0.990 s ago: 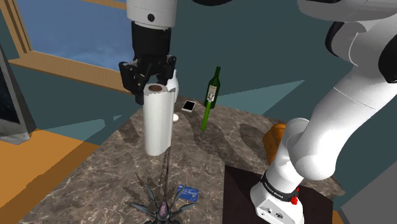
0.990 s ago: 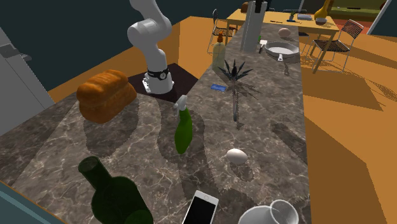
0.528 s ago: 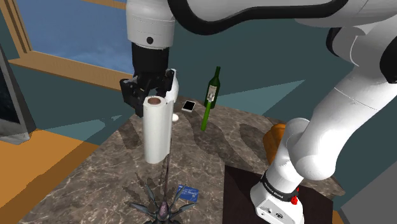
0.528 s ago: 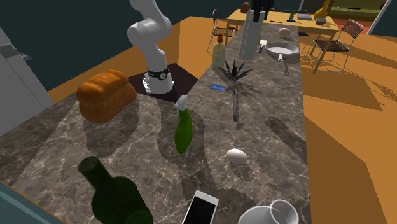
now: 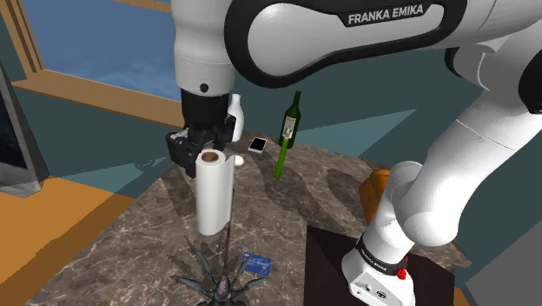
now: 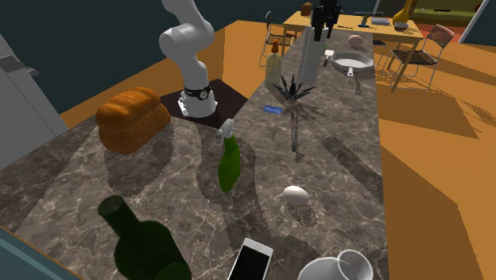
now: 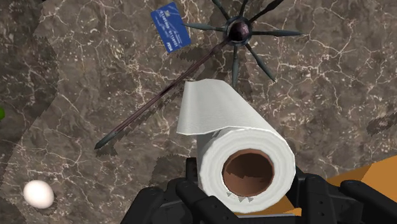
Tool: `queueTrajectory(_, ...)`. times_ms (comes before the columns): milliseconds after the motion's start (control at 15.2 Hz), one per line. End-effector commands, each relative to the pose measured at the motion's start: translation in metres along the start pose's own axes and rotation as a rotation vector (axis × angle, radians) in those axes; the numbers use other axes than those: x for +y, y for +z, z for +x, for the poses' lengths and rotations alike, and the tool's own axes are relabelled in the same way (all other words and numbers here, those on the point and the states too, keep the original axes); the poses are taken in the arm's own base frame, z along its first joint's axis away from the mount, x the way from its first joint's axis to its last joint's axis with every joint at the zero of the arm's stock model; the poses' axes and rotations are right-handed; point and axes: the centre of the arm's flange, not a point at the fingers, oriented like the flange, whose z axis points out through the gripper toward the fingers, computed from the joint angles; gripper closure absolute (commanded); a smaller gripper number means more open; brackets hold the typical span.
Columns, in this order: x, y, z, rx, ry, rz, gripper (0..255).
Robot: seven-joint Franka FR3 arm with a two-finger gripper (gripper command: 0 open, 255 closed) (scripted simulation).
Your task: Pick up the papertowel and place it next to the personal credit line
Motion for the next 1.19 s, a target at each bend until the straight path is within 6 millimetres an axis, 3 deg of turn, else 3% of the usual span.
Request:
queueTrajectory(0,0.0,0.011,-0.001,0.0,0.0,0.0,255)
queueTrajectory(1122,-0.005,0.101,-0.006,0.0,0.0,0.0,255)
